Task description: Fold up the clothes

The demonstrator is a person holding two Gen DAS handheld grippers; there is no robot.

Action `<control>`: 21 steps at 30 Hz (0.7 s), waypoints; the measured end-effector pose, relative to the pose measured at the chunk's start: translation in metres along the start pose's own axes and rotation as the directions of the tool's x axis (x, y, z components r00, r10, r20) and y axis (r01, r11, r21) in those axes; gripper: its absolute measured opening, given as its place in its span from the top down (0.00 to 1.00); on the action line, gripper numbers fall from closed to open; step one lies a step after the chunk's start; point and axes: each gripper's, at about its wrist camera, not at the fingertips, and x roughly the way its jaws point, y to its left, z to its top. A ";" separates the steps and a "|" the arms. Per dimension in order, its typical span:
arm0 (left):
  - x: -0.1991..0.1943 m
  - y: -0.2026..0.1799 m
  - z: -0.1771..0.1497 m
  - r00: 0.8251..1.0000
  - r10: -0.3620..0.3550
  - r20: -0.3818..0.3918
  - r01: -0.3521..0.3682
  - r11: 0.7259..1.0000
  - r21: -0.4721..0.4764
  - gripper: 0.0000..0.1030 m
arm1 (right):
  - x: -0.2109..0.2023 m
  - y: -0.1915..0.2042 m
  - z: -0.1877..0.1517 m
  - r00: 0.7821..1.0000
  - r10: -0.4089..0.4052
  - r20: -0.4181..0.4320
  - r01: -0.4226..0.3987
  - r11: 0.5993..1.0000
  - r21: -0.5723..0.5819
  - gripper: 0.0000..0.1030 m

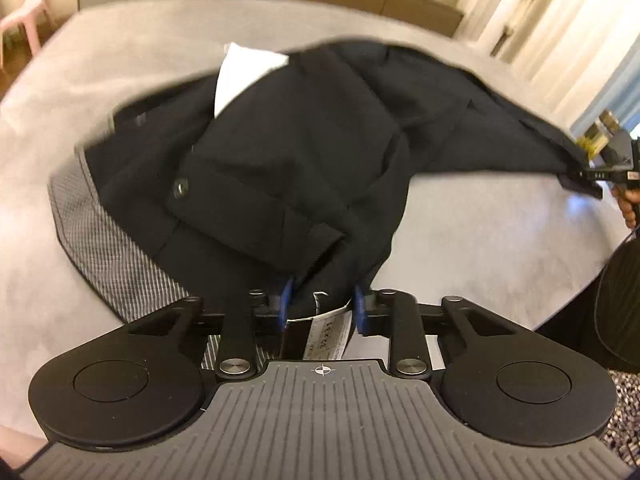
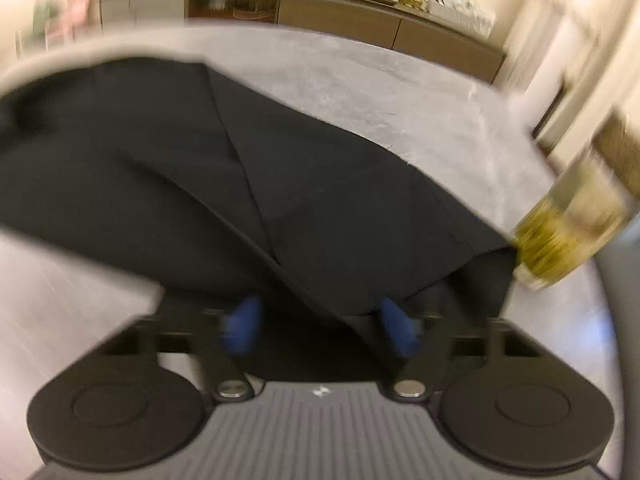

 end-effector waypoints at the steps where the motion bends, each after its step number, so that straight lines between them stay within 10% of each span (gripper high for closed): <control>1: -0.008 -0.001 0.004 0.999 0.000 0.035 -0.001 1.000 0.012 0.96 | -0.004 -0.003 0.000 1.000 0.018 0.009 -0.018 1.000 0.019 0.91; 4: -0.067 0.008 0.027 0.970 -0.062 0.234 0.074 0.996 -0.044 1.00 | -0.045 -0.006 0.004 0.992 0.057 0.111 -0.062 0.997 0.040 0.93; 9: -0.159 0.047 0.102 0.848 -0.060 0.526 0.157 0.978 -0.141 1.00 | -0.116 -0.023 0.054 0.945 0.049 0.323 -0.088 0.990 0.109 0.95; 12: -0.164 0.074 0.170 0.808 -0.020 0.588 0.160 0.969 -0.187 1.00 | -0.145 -0.035 0.094 0.905 0.016 0.425 -0.094 0.982 0.162 0.98; 17: -0.112 0.121 0.296 0.797 0.132 0.589 0.092 0.938 -0.335 1.00 | -0.106 -0.055 0.192 0.903 -0.036 0.428 -0.092 0.958 0.273 0.98; 21: -0.019 0.165 0.349 0.841 0.288 0.459 -0.026 0.867 -0.497 0.99 | -0.022 -0.071 0.253 0.934 -0.059 0.352 -0.104 0.898 0.427 0.98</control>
